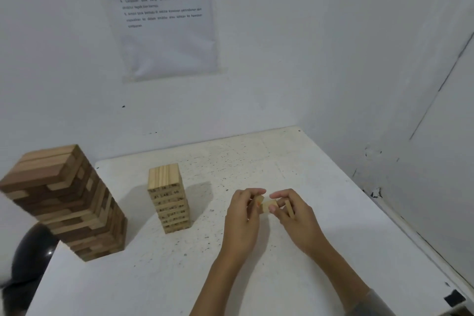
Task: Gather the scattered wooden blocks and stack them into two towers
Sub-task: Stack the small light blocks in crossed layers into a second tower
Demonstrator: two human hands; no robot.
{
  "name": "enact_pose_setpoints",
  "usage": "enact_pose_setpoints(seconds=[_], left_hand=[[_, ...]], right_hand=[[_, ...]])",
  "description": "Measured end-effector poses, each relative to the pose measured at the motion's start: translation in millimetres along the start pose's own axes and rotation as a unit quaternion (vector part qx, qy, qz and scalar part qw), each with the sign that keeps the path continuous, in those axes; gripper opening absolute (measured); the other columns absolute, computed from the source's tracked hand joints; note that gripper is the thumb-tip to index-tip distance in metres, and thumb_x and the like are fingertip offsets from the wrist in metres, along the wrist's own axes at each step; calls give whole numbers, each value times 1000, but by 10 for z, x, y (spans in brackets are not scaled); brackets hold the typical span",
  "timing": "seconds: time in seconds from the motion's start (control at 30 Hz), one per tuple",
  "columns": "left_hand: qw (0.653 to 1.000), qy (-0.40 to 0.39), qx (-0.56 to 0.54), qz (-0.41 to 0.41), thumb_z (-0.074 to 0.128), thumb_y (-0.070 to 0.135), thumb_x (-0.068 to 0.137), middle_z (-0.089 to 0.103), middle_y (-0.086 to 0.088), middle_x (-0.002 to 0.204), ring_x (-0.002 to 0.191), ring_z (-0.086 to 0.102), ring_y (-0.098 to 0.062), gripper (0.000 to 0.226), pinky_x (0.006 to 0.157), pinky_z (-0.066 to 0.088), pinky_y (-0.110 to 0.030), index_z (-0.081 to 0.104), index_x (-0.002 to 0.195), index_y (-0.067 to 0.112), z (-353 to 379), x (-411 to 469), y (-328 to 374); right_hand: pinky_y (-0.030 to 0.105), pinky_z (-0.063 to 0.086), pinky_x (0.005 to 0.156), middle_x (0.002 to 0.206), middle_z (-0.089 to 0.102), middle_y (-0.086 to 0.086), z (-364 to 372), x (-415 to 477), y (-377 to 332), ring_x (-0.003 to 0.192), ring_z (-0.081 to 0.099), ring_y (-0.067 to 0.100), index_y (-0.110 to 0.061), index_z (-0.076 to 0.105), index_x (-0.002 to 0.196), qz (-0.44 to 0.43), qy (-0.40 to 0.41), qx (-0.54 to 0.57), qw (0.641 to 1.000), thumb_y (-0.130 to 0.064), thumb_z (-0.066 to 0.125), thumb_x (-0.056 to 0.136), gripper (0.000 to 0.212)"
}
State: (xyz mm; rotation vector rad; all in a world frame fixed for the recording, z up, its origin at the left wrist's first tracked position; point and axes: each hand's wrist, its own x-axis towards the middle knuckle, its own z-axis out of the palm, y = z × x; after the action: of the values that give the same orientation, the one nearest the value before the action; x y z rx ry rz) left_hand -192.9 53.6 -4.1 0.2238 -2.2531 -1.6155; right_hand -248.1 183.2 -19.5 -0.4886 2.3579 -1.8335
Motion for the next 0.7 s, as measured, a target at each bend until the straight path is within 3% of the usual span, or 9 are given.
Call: enact_pose_setpoints(seconds=[0.13,0.23,0.37,0.47,0.6,0.7], left_hand=[[999,13,21,-26,49,11,99,60,10,108,92,61,-4,25,77,48,-15,62,108,30,-199,-177,-86],[999,24,4,-45,51,8,97,63,9,106,91,61,-6,26,76,47,-18,62,104,30,-332,-311,-102],[996,49,-23,-74,53,4,94,63,2,107,93,62,-13,26,74,46,-12,62,108,24,-505,-488,-140],[991,66,-66,-101,54,2,93,65,1,99,88,63,-14,24,68,45,-11,64,105,21,-633,-627,-174],[987,71,-79,-124,56,0,91,66,5,88,81,63,-13,24,65,45,-12,66,103,18,-754,-784,-228],[986,107,-44,-121,60,6,90,68,6,93,87,64,-11,23,72,49,-17,68,101,24,-769,-860,-316]], right_hand=[[10,43,66,78,66,-8,230,-143,-125,68,57,-4,-17,67,99,-2,-29,41,999,-8,56,95,15],[12,46,71,88,70,-9,384,-234,-164,80,61,-2,-21,69,100,4,-42,54,998,-8,52,97,21],[25,51,77,84,68,-1,583,-330,-164,85,65,13,-20,67,101,29,-50,50,997,-11,56,95,15],[9,44,68,87,69,-4,694,-411,-208,80,61,-1,-16,68,95,8,-68,6,998,-7,55,95,16],[8,43,71,92,68,-2,805,-507,-239,82,59,1,-20,68,93,-18,-104,-41,994,-7,55,95,20],[6,40,73,100,57,-4,872,-545,-226,87,55,1,-25,63,105,-43,-102,-110,988,-15,50,98,18]])
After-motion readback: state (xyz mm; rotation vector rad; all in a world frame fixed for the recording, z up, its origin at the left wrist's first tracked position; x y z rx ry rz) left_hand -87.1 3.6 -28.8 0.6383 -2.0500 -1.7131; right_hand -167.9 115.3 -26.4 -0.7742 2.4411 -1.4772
